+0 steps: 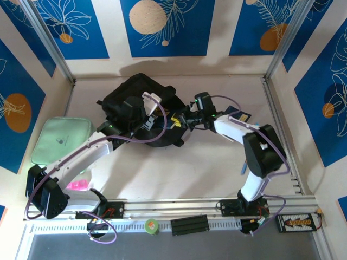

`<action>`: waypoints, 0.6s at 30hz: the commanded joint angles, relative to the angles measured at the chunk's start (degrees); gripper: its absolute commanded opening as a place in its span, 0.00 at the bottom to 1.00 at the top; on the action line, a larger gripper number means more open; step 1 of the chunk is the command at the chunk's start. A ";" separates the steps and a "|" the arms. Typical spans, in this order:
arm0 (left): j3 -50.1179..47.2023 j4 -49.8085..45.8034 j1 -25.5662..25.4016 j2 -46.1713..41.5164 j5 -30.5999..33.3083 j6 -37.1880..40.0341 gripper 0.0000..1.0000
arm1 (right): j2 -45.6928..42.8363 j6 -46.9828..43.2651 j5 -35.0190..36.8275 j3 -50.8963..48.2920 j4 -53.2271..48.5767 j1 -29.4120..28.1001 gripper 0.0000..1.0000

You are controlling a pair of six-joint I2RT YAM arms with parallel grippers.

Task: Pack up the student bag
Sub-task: Place the book in the student bag.

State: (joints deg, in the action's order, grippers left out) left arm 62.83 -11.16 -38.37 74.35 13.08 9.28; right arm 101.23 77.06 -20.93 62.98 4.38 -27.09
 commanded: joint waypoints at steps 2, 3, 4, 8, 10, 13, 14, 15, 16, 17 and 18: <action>0.51 7.19 -0.19 -2.45 -1.48 -1.28 0.00 | 4.83 2.47 3.56 3.76 10.93 -2.84 0.00; 0.62 7.37 -0.18 -2.44 -1.24 -1.45 0.00 | 6.26 2.47 4.64 4.68 11.82 -3.49 0.00; 0.70 7.47 -0.13 -2.39 -0.98 -1.48 0.00 | 7.72 2.47 5.52 5.67 12.92 -4.17 0.00; 0.72 7.73 -0.17 -2.42 -0.35 -1.76 0.00 | 12.79 3.06 8.90 7.86 19.03 -6.30 0.01; 0.56 7.58 -0.15 -2.44 0.13 -1.89 0.00 | 15.29 2.91 11.51 9.12 19.89 -7.28 0.01; -0.07 7.42 -0.07 -2.65 0.69 -2.16 0.00 | 18.49 2.35 14.19 11.10 20.05 -8.22 0.03; -0.28 7.49 -0.07 -2.70 0.96 -2.24 0.00 | 19.26 2.58 14.25 11.54 19.91 -8.24 0.04; -0.48 7.38 -0.04 -2.83 1.13 -2.25 0.00 | 19.97 3.03 14.12 11.88 19.50 -8.18 0.07; -0.71 7.30 -0.09 -2.91 1.47 -2.25 0.00 | 20.19 3.25 13.89 11.92 18.91 -8.08 0.12; -0.93 7.16 0.02 -2.91 1.74 -2.25 0.00 | 19.95 3.52 13.66 11.84 17.73 -7.96 0.17; -1.16 6.96 0.12 -2.93 1.94 -2.23 0.00 | 19.16 3.86 13.30 11.98 14.40 -7.60 0.22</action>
State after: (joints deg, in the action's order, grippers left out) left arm 61.45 -9.13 -38.37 73.87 14.17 7.77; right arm 120.49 79.90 -9.02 73.34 21.87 -34.92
